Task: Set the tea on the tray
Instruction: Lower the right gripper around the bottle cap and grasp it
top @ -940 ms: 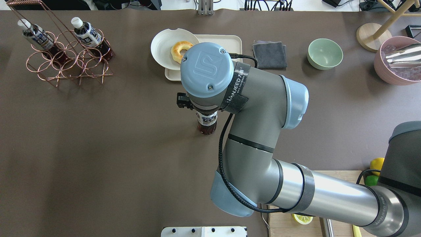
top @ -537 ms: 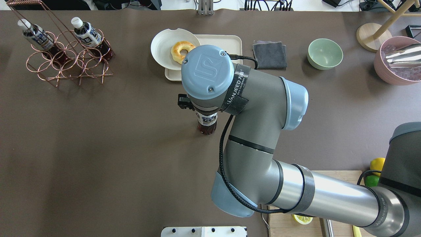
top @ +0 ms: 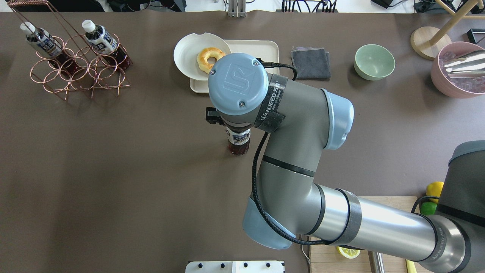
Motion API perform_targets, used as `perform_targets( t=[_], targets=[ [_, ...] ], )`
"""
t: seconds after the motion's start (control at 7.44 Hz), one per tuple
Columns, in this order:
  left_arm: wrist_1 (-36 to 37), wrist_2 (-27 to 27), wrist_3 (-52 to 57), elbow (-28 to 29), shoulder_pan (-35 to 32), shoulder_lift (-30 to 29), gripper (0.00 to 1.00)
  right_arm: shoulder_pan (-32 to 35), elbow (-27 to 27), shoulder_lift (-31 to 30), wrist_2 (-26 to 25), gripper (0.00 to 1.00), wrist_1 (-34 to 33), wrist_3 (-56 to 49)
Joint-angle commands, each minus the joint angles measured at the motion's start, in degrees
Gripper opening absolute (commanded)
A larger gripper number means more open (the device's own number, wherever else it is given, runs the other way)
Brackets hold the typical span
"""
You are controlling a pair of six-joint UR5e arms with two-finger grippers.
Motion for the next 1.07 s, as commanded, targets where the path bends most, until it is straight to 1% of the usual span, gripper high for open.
perform_targets(
  t=[0.0,0.4,0.54,0.67,0.81,0.94],
  targets=[
    [0.09,0.0,-0.02,0.0,0.0,0.0,1.0,0.0,-1.11,-0.26,-0.04,0.79,2.44,0.08],
    [0.0,0.0,-0.1,-0.09,0.0,-0.09,1.0,0.0,-1.12,-0.87,-0.04,0.75,2.81,0.0],
    [0.09,0.0,-0.1,0.0,0.0,-0.26,1.0,0.0,-1.03,-0.88,-0.04,0.72,2.72,0.0],
    [0.0,0.0,-0.1,0.0,0.0,-0.26,1.0,0.0,-0.94,-0.88,-0.04,0.51,2.63,0.08],
    [0.0,0.0,-0.1,0.0,0.0,-0.26,1.0,0.0,-0.94,-0.79,-0.04,0.13,2.54,0.08],
    [0.09,0.0,-0.1,0.0,0.0,-0.26,1.0,0.09,-0.86,-0.61,-0.65,0.0,2.28,0.0]
  ],
)
